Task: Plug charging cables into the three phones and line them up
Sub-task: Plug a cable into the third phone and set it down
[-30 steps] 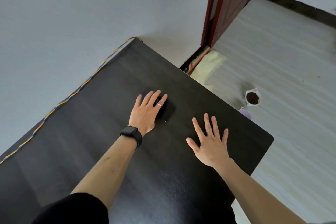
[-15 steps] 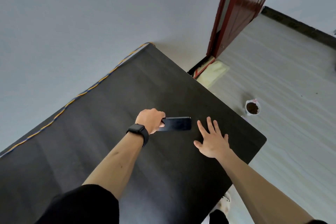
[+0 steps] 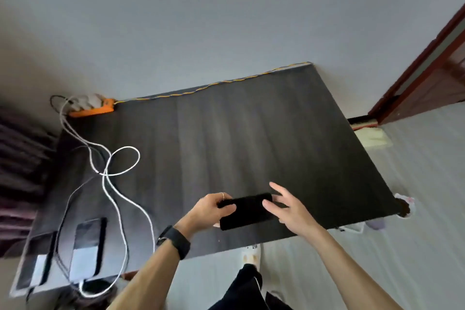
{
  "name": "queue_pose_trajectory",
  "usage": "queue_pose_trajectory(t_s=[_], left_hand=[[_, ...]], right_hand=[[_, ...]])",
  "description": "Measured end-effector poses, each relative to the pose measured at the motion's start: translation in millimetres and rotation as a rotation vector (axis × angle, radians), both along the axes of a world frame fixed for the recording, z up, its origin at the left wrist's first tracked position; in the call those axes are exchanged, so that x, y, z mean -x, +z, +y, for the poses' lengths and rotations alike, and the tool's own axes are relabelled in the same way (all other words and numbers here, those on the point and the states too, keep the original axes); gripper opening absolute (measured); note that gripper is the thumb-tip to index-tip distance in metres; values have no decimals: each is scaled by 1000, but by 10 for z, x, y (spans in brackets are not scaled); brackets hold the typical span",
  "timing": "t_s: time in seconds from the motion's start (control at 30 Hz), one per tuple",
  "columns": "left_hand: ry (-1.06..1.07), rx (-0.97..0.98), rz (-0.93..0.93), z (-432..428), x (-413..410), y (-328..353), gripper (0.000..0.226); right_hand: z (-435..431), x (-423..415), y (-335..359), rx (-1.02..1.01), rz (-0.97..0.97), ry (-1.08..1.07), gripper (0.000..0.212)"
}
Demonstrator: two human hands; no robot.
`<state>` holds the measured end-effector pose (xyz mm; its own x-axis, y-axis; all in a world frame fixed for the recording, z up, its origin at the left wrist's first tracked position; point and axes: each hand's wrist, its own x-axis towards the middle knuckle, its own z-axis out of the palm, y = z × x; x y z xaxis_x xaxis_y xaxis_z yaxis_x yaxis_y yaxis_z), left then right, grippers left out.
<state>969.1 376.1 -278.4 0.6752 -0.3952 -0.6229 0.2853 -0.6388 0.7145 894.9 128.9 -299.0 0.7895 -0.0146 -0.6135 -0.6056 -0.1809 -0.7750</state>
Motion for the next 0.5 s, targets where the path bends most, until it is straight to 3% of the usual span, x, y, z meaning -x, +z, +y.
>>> queue_pose_trajectory(t_s=[0.07,0.17,0.23,0.3,0.5], left_hand=[[93,44,118,338,344,73,20],[528,160,239,854,852,122,30],[866,326,335,1144,1191,123,27],[1068,466,388,1329,1471,113,12],[1164,435,362,1671,1926,-45,14]], right_hand=[[306,154,-4,-35,-7,114,34],[803,352,-72,-65,22,177,10],[1140,487,-93,-127,65,150,12],[1460,608,-107,-200,115,93,19],[2267,871,-76,-262,204,146,22]])
